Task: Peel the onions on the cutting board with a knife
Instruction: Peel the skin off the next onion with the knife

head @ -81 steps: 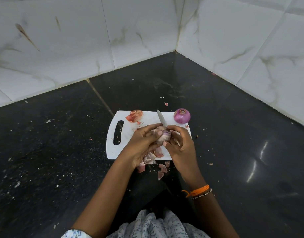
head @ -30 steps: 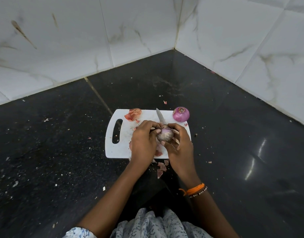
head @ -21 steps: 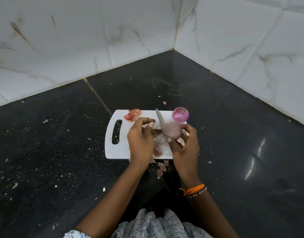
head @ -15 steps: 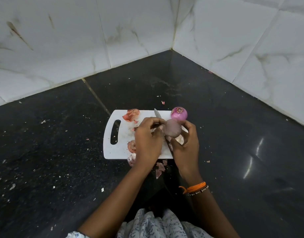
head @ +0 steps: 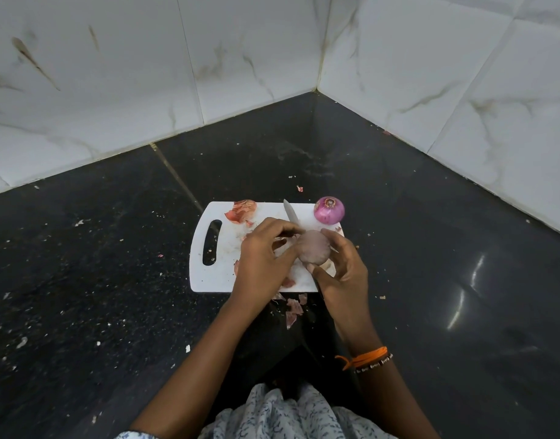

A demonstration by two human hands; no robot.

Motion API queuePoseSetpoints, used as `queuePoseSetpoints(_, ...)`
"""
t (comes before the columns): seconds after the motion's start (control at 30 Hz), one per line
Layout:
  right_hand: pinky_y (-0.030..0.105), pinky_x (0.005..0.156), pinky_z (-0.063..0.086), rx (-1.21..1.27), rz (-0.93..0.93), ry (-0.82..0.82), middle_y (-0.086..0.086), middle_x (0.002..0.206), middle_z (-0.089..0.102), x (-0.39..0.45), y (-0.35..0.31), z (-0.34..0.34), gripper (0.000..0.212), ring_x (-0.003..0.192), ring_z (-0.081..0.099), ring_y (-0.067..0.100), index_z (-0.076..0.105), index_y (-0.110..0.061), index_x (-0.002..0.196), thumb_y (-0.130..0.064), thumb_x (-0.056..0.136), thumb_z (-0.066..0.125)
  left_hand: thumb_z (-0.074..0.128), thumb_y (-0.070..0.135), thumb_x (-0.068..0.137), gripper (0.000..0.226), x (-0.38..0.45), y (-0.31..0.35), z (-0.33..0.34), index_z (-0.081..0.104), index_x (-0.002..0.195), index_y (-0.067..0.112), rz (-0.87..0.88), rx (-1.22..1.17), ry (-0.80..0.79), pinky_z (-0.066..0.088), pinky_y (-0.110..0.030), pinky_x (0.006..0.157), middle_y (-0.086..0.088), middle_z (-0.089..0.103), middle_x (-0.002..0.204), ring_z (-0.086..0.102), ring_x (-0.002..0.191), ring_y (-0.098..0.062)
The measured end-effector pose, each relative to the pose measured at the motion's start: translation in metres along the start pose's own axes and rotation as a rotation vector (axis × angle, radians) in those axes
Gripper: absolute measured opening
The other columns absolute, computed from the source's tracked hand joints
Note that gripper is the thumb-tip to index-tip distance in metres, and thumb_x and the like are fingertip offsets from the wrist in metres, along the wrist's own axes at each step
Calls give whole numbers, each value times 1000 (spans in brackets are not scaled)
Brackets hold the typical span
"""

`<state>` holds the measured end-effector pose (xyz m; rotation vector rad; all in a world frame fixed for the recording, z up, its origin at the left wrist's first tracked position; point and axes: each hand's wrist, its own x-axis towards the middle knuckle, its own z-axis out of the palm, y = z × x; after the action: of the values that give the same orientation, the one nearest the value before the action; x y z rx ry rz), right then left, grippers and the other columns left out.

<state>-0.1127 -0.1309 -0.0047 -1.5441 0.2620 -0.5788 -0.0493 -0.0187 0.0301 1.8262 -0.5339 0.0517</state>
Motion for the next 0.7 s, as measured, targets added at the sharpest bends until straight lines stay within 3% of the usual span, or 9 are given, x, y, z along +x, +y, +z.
queuePoseSetpoints(0.13, 20, 86, 51, 4, 11, -33, -7, 113, 65, -1, -1, 1, 52, 107, 63, 9, 58, -22, 116, 12, 77, 68, 73, 1, 75, 15, -1, -2, 0, 72, 87, 10, 57, 38, 17, 52, -16, 78, 13, 62, 84, 62, 86, -2)
queuePoseSetpoints(0.27, 19, 85, 51, 4, 27, -53, -7, 112, 65, -2, -1, 3, 50, 106, 63, 8, 58, -19, 116, 11, 78, 68, 68, -2, 80, 11, -1, -5, 1, 71, 82, 9, 37, 38, 29, 52, -14, 56, 3, 65, 83, 62, 81, -2)
queuePoseSetpoints(0.37, 22, 85, 52, 12, 48, -68, -4, 111, 66, -2, 0, 4, 49, 104, 64, 12, 59, -19, 113, 13, 77, 66, 64, 0, 84, 11, -1, -5, 0, 67, 82, 10, -20, 36, 31, 47, -8, 49, 4, 65, 81, 62, 78, 1)
queuePoseSetpoints(0.57, 27, 91, 52, 50, 66, -69, -1, 112, 66, -2, 2, 2, 46, 106, 63, 13, 60, -19, 110, 11, 77, 68, 61, 0, 86, 22, 4, -9, -5, 62, 78, 19, -141, -27, 101, 47, -7, 64, 14, 63, 74, 61, 72, 4)
queuePoseSetpoints(0.7, 22, 85, 52, 120, 109, -35, -5, 108, 67, -1, 3, 0, 47, 104, 65, 11, 60, -20, 108, 12, 75, 70, 61, -7, 83, 27, 2, -15, -5, 64, 76, 19, -181, 2, 113, 43, -2, 66, 15, 63, 75, 60, 74, 4)
